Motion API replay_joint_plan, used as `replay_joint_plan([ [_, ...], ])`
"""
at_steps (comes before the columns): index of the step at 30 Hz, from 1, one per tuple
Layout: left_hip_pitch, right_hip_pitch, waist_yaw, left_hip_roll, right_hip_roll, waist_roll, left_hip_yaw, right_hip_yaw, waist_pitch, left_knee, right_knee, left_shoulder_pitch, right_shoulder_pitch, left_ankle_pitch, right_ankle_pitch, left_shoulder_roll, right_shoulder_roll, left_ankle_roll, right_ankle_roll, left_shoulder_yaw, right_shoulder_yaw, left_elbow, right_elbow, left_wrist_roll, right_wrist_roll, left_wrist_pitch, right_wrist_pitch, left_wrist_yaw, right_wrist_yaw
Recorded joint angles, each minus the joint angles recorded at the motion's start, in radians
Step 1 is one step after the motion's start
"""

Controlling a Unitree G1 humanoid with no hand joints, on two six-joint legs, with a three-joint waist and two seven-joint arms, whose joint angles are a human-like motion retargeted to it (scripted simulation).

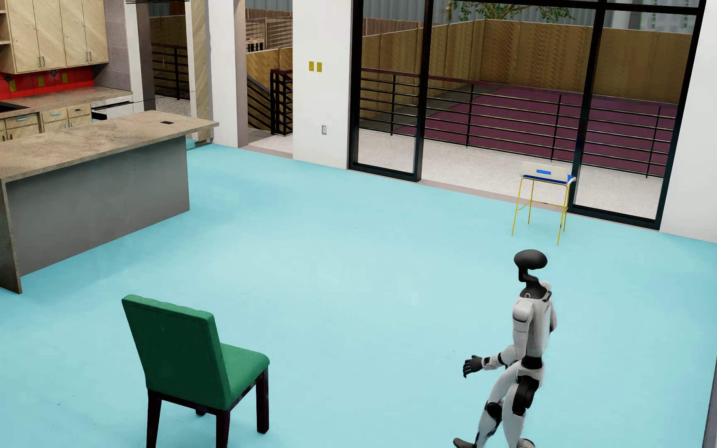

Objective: Go to the counter

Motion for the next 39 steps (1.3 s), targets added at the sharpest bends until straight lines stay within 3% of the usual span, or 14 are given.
replay_joint_plan([
  [5, 0.055, 0.04, -0.015, 0.071, 0.075, 0.033, -0.014, 0.009, 0.007, 0.136, 0.143, -0.013, -0.022, 0.099, 0.071, 0.047, 0.007, -0.077, -0.149, -0.046, -0.017, 0.137, 0.015, 0.065, -0.055, 0.079, 0.031, -0.083, -0.022],
  [8, -0.053, 0.121, -0.029, 0.152, 0.145, 0.069, -0.036, -0.02, 0.016, 0.465, 0.179, 0.056, -0.08, 0.394, -0.027, 0.079, 0.023, -0.189, -0.177, 0.025, -0.005, 0.236, 0.081, 0.037, -0.112, 0.136, 0.086, -0.206, 0.058],
  [10, -0.21, 0.19, -0.038, 0.208, 0.183, 0.097, -0.067, -0.051, 0.024, 0.764, 0.184, 0.098, -0.098, 0.595, -0.089, 0.129, 0.022, -0.269, -0.191, 0.027, -0.008, 0.25, 0.113, 0.062, -0.146, 0.121, 0.039, -0.205, 0.061],
  [14, -0.468, 0.355, -0.022, 0.175, 0.241, 0.132, -0.133, -0.061, 0.035, 0.94, 0.178, 0.215, -0.142, 0.466, -0.197, 0.196, 0.029, -0.192, -0.209, 0.113, -0.047, 0.144, 0.1, 0.047, -0.166, 0.072, -0.028, -0.159, -0.003],
  [18, -0.616, 0.511, 0.025, 0.162, 0.262, 0.132, -0.101, -0.034, 0.026, 0.513, 0.136, 0.317, -0.158, 0.263, -0.263, 0.158, 0.011, -0.119, -0.214, 0.308, -0.007, 0.046, 0.005, 0.017, -0.165, 0.077, -0.075, -0.132, -0.007],
  [21, -0.615, 0.635, 0.06, 0.166, 0.275, 0.125, -0.013, -0.004, 0.006, -0.017, 0.034, 0.346, -0.18, 0.332, -0.26, 0.124, -0.015, -0.088, -0.206, 0.369, 0.054, 0.045, -0.016, 0.07, -0.197, 0.073, -0.08, -0.12, -0.04],
  [22, -0.613, 0.673, 0.07, 0.157, 0.281, 0.121, -0.017, 0.009, -0.002, -0.13, 0.016, 0.354, -0.186, 0.331, -0.258, 0.123, -0.019, -0.124, -0.202, 0.373, 0.074, 0.054, -0.008, 0.097, -0.2, 0.063, -0.071, -0.127, -0.046],
  [25, -0.624, 0.782, 0.101, 0.106, 0.267, 0.102, -0.074, 0.06, -0.025, -0.06, 0.014, 0.373, -0.186, 0.45, -0.239, 0.12, -0.025, -0.044, -0.181, 0.371, 0.094, 0.102, 0.059, 0.17, -0.189, 0.029, -0.025, -0.158, -0.016],
  [27, -0.605, 0.818, 0.113, 0.076, 0.224, 0.071, -0.054, 0.072, -0.034, 0.054, 0.094, 0.367, -0.151, 0.504, -0.129, 0.102, -0.026, -0.028, -0.151, 0.388, 0.064, 0.154, 0.109, 0.205, -0.18, 0.03, 0.031, -0.175, 0.014],
  [29, -0.555, 0.741, 0.119, 0.032, 0.16, 0.035, -0.025, 0.083, -0.029, 0.095, 0.328, 0.323, -0.091, 0.439, 0.074, 0.066, -0.03, -0.008, -0.053, 0.44, 0.037, 0.225, 0.131, 0.215, -0.175, 0.041, 0.07, -0.171, 0.036],
  [31, -0.482, 0.567, 0.119, -0.003, 0.058, 0.003, 0.011, 0.07, -0.017, 0.084, 0.664, 0.302, -0.058, 0.38, 0.313, 0.038, -0.077, 0.003, 0.075, 0.462, 0.106, 0.247, 0.118, 0.218, -0.205, 0.018, 0.033, -0.145, 0.121],
  [32, -0.447, 0.473, 0.113, -0.023, -0.003, -0.013, 0.026, 0.057, -0.01, 0.078, 0.804, 0.281, -0.046, 0.353, 0.361, 0.028, -0.117, 0.009, 0.089, 0.453, 0.146, 0.248, 0.089, 0.226, -0.225, 0.0, 0.0, -0.145, 0.167],
  [35, -0.341, 0.219, 0.077, -0.085, -0.093, -0.049, 0.033, 0.073, 0.01, 0.081, 0.975, 0.177, 0.011, 0.263, 0.125, 0.018, -0.15, 0.023, 0.035, 0.379, 0.108, 0.249, -0.039, 0.277, -0.2, -0.045, -0.013, -0.163, 0.165],
  [39, -0.201, 0.018, 0.029, -0.111, -0.099, -0.06, -0.014, 0.079, 0.017, 0.093, 0.638, 0.023, 0.086, 0.142, -0.107, 0.009, -0.065, 0.034, -0.043, 0.295, -0.062, 0.232, -0.153, 0.296, -0.09, -0.065, 0.03, -0.176, 0.031],
])
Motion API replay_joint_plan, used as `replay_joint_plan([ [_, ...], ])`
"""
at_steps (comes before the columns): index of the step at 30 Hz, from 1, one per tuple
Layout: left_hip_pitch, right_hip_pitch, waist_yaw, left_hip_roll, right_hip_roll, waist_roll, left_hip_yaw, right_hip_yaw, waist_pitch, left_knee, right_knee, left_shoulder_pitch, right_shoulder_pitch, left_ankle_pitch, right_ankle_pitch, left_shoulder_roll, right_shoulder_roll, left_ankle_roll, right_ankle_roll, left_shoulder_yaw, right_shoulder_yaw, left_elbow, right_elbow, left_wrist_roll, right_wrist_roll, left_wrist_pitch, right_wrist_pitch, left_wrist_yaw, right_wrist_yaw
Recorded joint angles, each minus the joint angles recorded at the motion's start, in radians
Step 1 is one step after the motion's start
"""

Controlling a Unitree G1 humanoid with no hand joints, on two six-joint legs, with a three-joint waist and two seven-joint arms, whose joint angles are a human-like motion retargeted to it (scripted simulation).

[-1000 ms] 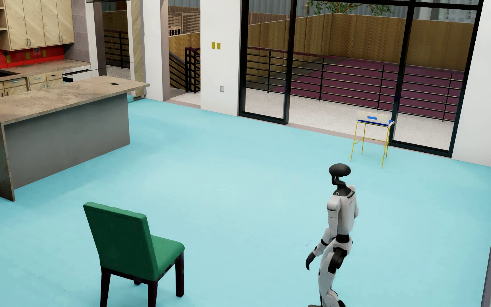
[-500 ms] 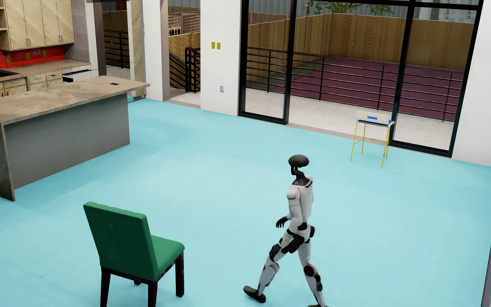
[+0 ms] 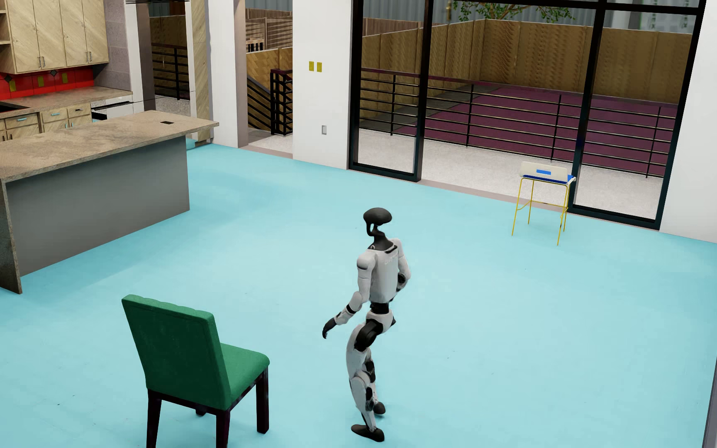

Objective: Go to the counter

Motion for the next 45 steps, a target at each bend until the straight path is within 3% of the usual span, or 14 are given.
replay_joint_plan([
  [2, 0.076, -0.024, -0.022, 0.006, 0.012, 0.004, -0.023, -0.034, -0.006, -0.029, -0.314, -0.046, -0.016, -0.039, 0.013, 0.002, -0.002, -0.001, -0.021, -0.034, 0.022, -0.029, 0.024, -0.015, -0.017, -0.018, 0.008, 0.006, 0.026],
  [6, 0.239, -0.022, -0.055, 0.015, 0.064, 0.015, -0.068, -0.003, -0.023, -0.083, -0.72, -0.099, -0.023, -0.084, 0.051, -0.012, -0.014, -0.005, 0.096, -0.118, 0.052, -0.043, 0.086, -0.037, -0.097, -0.026, 0.001, 0.013, 0.068],
  [8, 0.306, -0.032, -0.065, 0.036, 0.093, 0.025, -0.08, 0.023, -0.031, -0.056, -0.61, -0.089, -0.017, -0.076, 0.169, -0.011, 0.02, -0.017, -0.001, -0.138, 0.013, -0.037, 0.121, -0.035, -0.08, -0.011, 0.01, 0.006, 0.033],
  [11, 0.323, -0.019, -0.072, 0.098, 0.138, 0.061, -0.07, -0.019, -0.045, 0.122, -0.409, -0.014, -0.029, 0.098, 0.18, -0.005, 0.061, -0.05, -0.096, -0.117, -0.024, -0.005, 0.201, -0.044, -0.085, 0.052, 0.042, -0.001, 0.022],
  [15, 0.037, 0.122, -0.073, 0.246, 0.235, 0.135, -0.072, -0.116, -0.039, 0.698, -0.388, 0.054, -0.079, 0.493, 0.028, 0.075, 0.1, -0.232, -0.144, -0.174, -0.031, 0.038, 0.246, -0.009, -0.094, 0.082, 0.012, -0.075, -0.003],
  [18, -0.2, 0.248, -0.057, 0.257, 0.3, 0.17, -0.095, -0.136, -0.025, 0.865, -0.41, 0.158, -0.157, 0.345, -0.059, 0.135, 0.097, -0.201, -0.164, -0.118, -0.006, -0.052, 0.26, -0.078, -0.106, 0.07, -0.02, -0.072, -0.016],
  [22, -0.398, 0.429, -0.013, 0.227, 0.354, 0.182, -0.126, -0.105, -0.016, 0.546, -0.473, 0.268, -0.261, 0.12, -0.149, 0.135, 0.078, -0.121, -0.175, -0.009, 0.053, -0.125, 0.234, -0.156, -0.119, 0.114, -0.065, -0.028, -0.011],
  [27, -0.392, 0.649, 0.04, 0.245, 0.381, 0.175, -0.05, -0.04, -0.026, -0.23, -0.596, 0.325, -0.342, 0.192, -0.19, 0.118, 0.056, -0.126, -0.172, 0.026, 0.135, -0.092, 0.203, -0.129, -0.109, 0.116, -0.074, -0.01, 0.007],
  [31, -0.385, 0.766, 0.066, 0.193, 0.342, 0.146, -0.054, -0.003, -0.039, -0.051, -0.5, 0.335, -0.309, 0.34, -0.128, 0.095, 0.043, -0.07, -0.157, 0.03, 0.182, -0.02, 0.213, -0.084, -0.146, 0.111, 0.041, -0.009, 0.004],
  [34, -0.302, 0.671, 0.068, 0.13, 0.239, 0.092, -0.002, 0.004, -0.043, 0.027, -0.154, 0.304, -0.232, 0.274, 0.189, 0.037, 0.04, -0.035, -0.038, 0.08, 0.145, 0.041, 0.279, -0.085, -0.112, 0.136, 0.093, -0.005, 0.044],
  [36, -0.232, 0.495, 0.066, 0.091, 0.141, 0.056, 0.037, 0.012, -0.036, 0.023, 0.16, 0.265, -0.206, 0.208, 0.428, 0.012, 0.007, -0.028, 0.117, 0.08, 0.178, 0.036, 0.304, -0.071, -0.114, 0.116, 0.069, -0.002, 0.125],
  [37, -0.194, 0.404, 0.061, 0.073, 0.107, 0.038, 0.047, 0.017, -0.032, 0.015, 0.267, 0.237, -0.192, 0.18, 0.441, 0.005, -0.026, -0.022, 0.126, 0.077, 0.215, 0.029, 0.292, -0.063, -0.13, 0.099, 0.035, -0.001, 0.161],
  [41, -0.055, 0.116, 0.029, 0.003, 0.026, -0.004, 0.035, 0.024, -0.017, 0.029, 0.298, 0.086, -0.087, 0.055, 0.126, -0.009, -0.05, -0.002, 0.047, 0.022, 0.176, 0.036, 0.141, -0.026, -0.095, 0.059, 0.012, -0.008, 0.136],
  [45, 0.092, 0.01, -0.007, -0.011, 0.022, -0.006, -0.021, -0.002, -0.021, -0.01, -0.245, -0.04, -0.066, -0.037, 0.036, -0.01, -0.013, 0.006, -0.033, -0.045, 0.103, 0.012, 0.122, -0.016, -0.045, 0.024, 0.035, -0.01, 0.075],
])
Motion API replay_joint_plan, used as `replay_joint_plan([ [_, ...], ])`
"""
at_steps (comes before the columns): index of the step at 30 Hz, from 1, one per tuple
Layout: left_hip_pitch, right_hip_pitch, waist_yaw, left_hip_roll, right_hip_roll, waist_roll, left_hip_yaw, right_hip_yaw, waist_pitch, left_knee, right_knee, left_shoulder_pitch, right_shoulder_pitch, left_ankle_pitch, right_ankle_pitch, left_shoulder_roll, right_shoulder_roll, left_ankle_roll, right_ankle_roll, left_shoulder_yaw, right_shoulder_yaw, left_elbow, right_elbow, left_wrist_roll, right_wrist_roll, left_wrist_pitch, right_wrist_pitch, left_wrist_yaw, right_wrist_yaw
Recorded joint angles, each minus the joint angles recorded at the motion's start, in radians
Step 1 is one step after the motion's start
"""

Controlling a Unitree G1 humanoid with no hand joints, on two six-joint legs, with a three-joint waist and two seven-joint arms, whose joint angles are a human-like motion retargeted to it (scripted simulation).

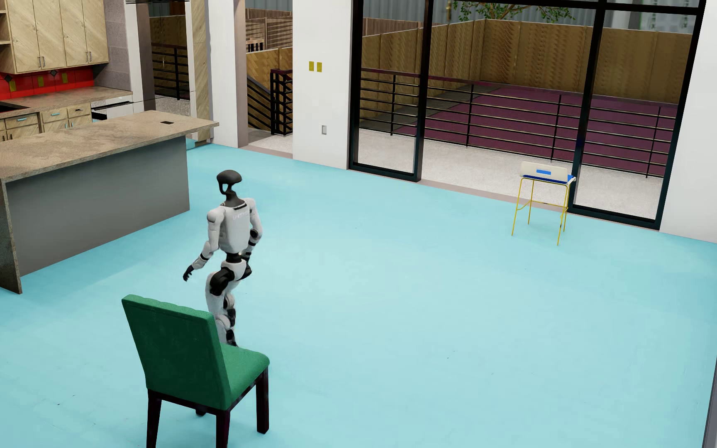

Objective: Go to the counter

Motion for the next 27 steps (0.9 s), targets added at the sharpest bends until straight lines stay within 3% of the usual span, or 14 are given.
replay_joint_plan([
  [2, 0.082, 0.018, -0.011, 0.003, 0.022, 0.006, -0.024, -0.028, -0.01, -0.056, -0.358, -0.028, -0.018, -0.019, 0.038, -0.003, -0.001, -0.002, 0.043, -0.031, 0.01, -0.026, 0.027, -0.021, -0.032, -0.02, 0.006, -0.001, 0.034],
  [4, 0.152, -0.005, -0.019, 0.002, 0.041, 0.013, -0.039, -0.003, -0.018, -0.072, -0.475, -0.034, -0.026, -0.047, 0.028, -0.011, 0.0, -0.008, 0.122, -0.06, -0.008, -0.043, 0.038, -0.042, -0.045, -0.031, 0.009, 0.002, 0.055],
  [7, 0.248, -0.024, -0.031, 0.032, 0.096, 0.032, -0.055, 0.039, -0.034, -0.047, -0.318, 0.006, -0.028, -0.037, 0.168, -0.017, 0.031, -0.023, 0.019, -0.064, -0.045, -0.012, 0.057, -0.065, -0.051, 0.0, 0.014, 0.009, 0.033],
  [9, 0.274, -0.004, -0.04, 0.075, 0.139, 0.061, -0.058, 0.023, -0.042, 0.047, -0.202, 0.062, -0.032, 0.071, 0.162, -0.019, 0.059, -0.06, -0.047, -0.039, -0.07, 0.05, 0.09, -0.064, -0.056, 0.06, 0.027, 0.023, 0.024],
  [11, 0.197, 0.053, -0.051, 0.137, 0.184, 0.096, -0.072, -0.023, -0.042, 0.284, -0.158, 0.108, -0.052, 0.287, 0.084, -0.003, 0.094, -0.188, -0.098, -0.038, -0.102, 0.108, 0.118, -0.042, -0.055, 0.099, 0.042, 0.001, 0.024],
  [12, 0.119, 0.086, -0.058, 0.174, 0.201, 0.112, -0.079, -0.056, -0.04, 0.45, -0.152, 0.112, -0.04, 0.393, 0.049, 0.024, 0.106, -0.279, -0.114, -0.068, -0.117, 0.135, 0.132, -0.009, -0.052, 0.095, 0.017, -0.019, 0.008],
  [13, 0.027, 0.123, -0.065, 0.212, 0.216, 0.128, -0.08, -0.091, -0.037, 0.609, -0.153, 0.112, -0.044, 0.505, 0.017, 0.057, 0.115, -0.321, -0.125, -0.1, -0.124, 0.144, 0.142, 0.024, -0.053, 0.079, -0.002, -0.033, 0.0],
  [15, -0.154, 0.209, -0.067, 0.267, 0.245, 0.156, -0.08, -0.14, -0.028, 0.832, -0.171, 0.122, -0.071, 0.476, -0.04, 0.111, 0.117, -0.293, -0.134, -0.096, -0.113, 0.105, 0.156, 0.017, -0.075, 0.045, -0.032, -0.041, -0.006],
  [17, -0.301, 0.297, -0.054, 0.271, 0.278, 0.174, -0.081, -0.15, -0.019, 0.882, -0.188, 0.166, -0.124, 0.364, -0.095, 0.148, 0.111, -0.252, -0.135, -0.014, -0.087, 0.003, 0.174, -0.054, -0.106, 0.036, -0.042, -0.027, -0.001],
  [19, -0.417, 0.378, -0.029, 0.255, 0.307, 0.184, -0.091, -0.138, -0.013, 0.775, -0.203, 0.216, -0.171, 0.208, -0.147, 0.156, 0.104, -0.19, -0.137, 0.08, -0.068, -0.103, 0.169, -0.128, -0.126, 0.041, -0.061, 0.002, 0.001],
  [21, -0.485, 0.456, -0.001, 0.257, 0.328, 0.189, -0.085, -0.115, -0.011, 0.526, -0.231, 0.259, -0.207, 0.153, -0.184, 0.149, 0.092, -0.166, -0.141, 0.135, -0.053, -0.182, 0.134, -0.171, -0.125, 0.043, -0.085, 0.023, -0.008],
  [22, -0.497, 0.497, 0.013, 0.265, 0.336, 0.19, -0.071, -0.101, -0.011, 0.364, -0.254, 0.267, -0.22, 0.149, -0.196, 0.135, 0.084, -0.139, -0.141, 0.137, -0.044, -0.199, 0.115, -0.17, -0.116, 0.05, -0.094, 0.034, -0.016],
  [25, -0.462, 0.619, 0.045, 0.27, 0.355, 0.19, -0.015, -0.055, -0.017, -0.144, -0.331, 0.3, -0.251, 0.228, -0.203, 0.121, 0.069, -0.144, -0.136, 0.116, -0.016, -0.203, 0.078, -0.126, -0.089, 0.047, -0.101, 0.058, -0.031],
  [27, -0.452, 0.687, 0.06, 0.258, 0.359, 0.185, -0.004, -0.02, -0.022, -0.205, -0.324, 0.322, -0.255, 0.235, -0.214, 0.103, 0.068, -0.151, -0.129, 0.12, 0.001, -0.17, 0.073, -0.099, -0.081, 0.047, -0.099, 0.078, -0.058],
])
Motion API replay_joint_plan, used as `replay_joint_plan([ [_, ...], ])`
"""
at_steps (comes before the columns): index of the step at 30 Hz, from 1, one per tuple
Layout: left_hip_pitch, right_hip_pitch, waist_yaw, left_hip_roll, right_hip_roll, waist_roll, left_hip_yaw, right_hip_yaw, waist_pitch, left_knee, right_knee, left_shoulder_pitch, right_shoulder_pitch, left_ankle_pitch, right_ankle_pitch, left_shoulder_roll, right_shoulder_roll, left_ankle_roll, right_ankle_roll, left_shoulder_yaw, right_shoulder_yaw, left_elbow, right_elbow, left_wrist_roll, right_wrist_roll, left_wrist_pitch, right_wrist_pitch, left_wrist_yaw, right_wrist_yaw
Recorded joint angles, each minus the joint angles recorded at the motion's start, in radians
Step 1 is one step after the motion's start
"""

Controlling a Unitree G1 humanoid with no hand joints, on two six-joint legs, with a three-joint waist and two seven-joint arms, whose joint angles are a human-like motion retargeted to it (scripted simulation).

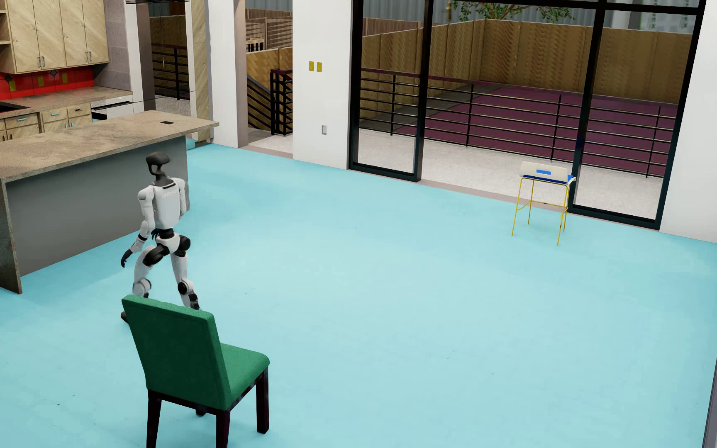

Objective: Go to the counter

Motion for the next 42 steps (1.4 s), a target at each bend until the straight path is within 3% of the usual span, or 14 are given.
replay_joint_plan([
  [3, 0.028, 0.074, 0.015, -0.036, -0.042, -0.029, 0.002, 0.041, -0.013, 0.143, 0.08, 0.036, 0.051, 0.15, 0.089, -0.053, 0.005, 0.094, 0.026, 0.026, -0.015, 0.086, 0.012, 0.015, 0.021, 0.01, 0.024, 0.017, -0.019],
  [5, 0.072, 0.034, 0.017, -0.074, -0.099, -0.064, 0.034, 0.059, -0.018, 0.2, 0.269, 0.04, 0.11, 0.108, 0.278, -0.079, 0.01, 0.114, 0.129, 0.023, -0.041, 0.161, 0.041, 0.031, 0.057, 0.011, 0.049, 0.01, -0.002],
  [9, 0.188, -0.291, 0.013, -0.151, -0.28, -0.128, 0.101, 0.04, -0.004, 0.231, 0.828, -0.035, 0.172, -0.024, 0.62, -0.096, -0.118, 0.144, 0.292, -0.029, 0.099, 0.238, 0.014, 0.096, -0.027, -0.024, -0.016, 0.0, 0.11],
  [15, 0.382, -0.613, -0.043, -0.239, -0.38, -0.165, 0.037, -0.008, 0.018, 0.245, 0.587, -0.231, 0.285, -0.187, 0.185, -0.109, -0.063, 0.164, 0.144, -0.063, -0.084, 0.198, -0.092, 0.097, 0.124, -0.084, 0.092, 0.011, 0.014],
  [17, 0.449, -0.639, -0.058, -0.249, -0.381, -0.165, 0.004, -0.054, 0.015, 0.216, 0.292, -0.273, 0.283, -0.215, 0.201, -0.106, -0.062, 0.165, 0.122, -0.087, -0.064, 0.149, -0.073, 0.085, 0.099, -0.11, 0.093, 0.018, 0.044],
  [21, 0.584, -0.63, -0.069, -0.254, -0.328, -0.158, -0.048, -0.055, 0.004, 0.162, -0.143, -0.313, 0.279, -0.254, 0.239, -0.115, -0.052, 0.16, 0.253, -0.133, -0.065, 0.095, -0.054, 0.053, 0.046, -0.129, 0.085, 0.025, 0.086],
  [25, 0.692, -0.595, -0.082, -0.208, -0.298, -0.137, -0.077, -0.081, -0.018, 0.204, -0.019, -0.273, 0.27, -0.201, 0.429, -0.114, -0.009, 0.149, 0.104, -0.147, -0.095, 0.141, -0.029, 0.042, 0.036, -0.091, 0.097, 0.022, 0.08],
  [27, 0.683, -0.549, -0.088, -0.159, -0.256, -0.11, -0.077, -0.106, -0.03, 0.315, 0.015, -0.231, 0.257, -0.065, 0.383, -0.105, 0.015, 0.128, 0.067, -0.141, -0.108, 0.202, -0.004, 0.044, 0.031, -0.045, 0.106, -0.014, 0.081],
  [29, 0.588, -0.488, -0.096, -0.092, -0.211, -0.081, -0.061, -0.151, -0.033, 0.546, 0.016, -0.201, 0.233, 0.112, 0.328, -0.075, 0.04, 0.074, 0.033, -0.169, -0.116, 0.246, 0.009, 0.071, 0.03, -0.018, 0.105, -0.092, 0.076],
  [32, 0.364, -0.417, -0.101, 0.076, -0.139, -0.034, -0.008, -0.225, -0.026, 0.936, 0.033, -0.18, 0.21, 0.328, 0.245, 0.016, 0.053, -0.11, 0.005, -0.227, -0.108, 0.238, 0.015, 0.118, 0.03, -0.046, 0.059, -0.172, 0.054],
  [34, 0.23, -0.366, -0.093, 0.086, -0.09, -0.008, -0.029, -0.245, -0.019, 1.047, 0.044, -0.138, 0.172, 0.159, 0.195, 0.046, 0.058, -0.078, -0.004, -0.161, -0.106, 0.189, 0.04, 0.068, 0.021, -0.027, 0.05, -0.151, 0.034],
  [37, 0.103, -0.293, -0.068, 0.102, -0.043, 0.007, -0.027, -0.222, -0.011, 0.899, 0.05, -0.071, 0.109, -0.109, 0.138, 0.024, 0.068, -0.037, -0.012, -0.027, -0.109, 0.117, 0.054, -0.043, 0.0, 0.024, 0.045, -0.077, 0.023],
  [39, 0.069, -0.245, -0.042, 0.086, -0.025, 0.008, -0.033, -0.183, -0.012, 0.623, 0.022, -0.052, 0.089, -0.16, 0.124, 0.017, 0.054, 0.03, -0.01, -0.015, -0.074, 0.097, 0.021, -0.046, -0.001, 0.03, 0.014, -0.066, 0.029],
  [42, 0.106, -0.169, -0.005, -0.047, -0.008, -0.002, -0.278, -0.1, -0.015, 0.206, -0.035, -0.03, 0.068, 0.083, 0.131, 0.0, 0.029, -0.001, -0.002, -0.019, -0.016, 0.103, -0.011, -0.021, 0.009, 0.027, -0.01, -0.07, 0.049],
])
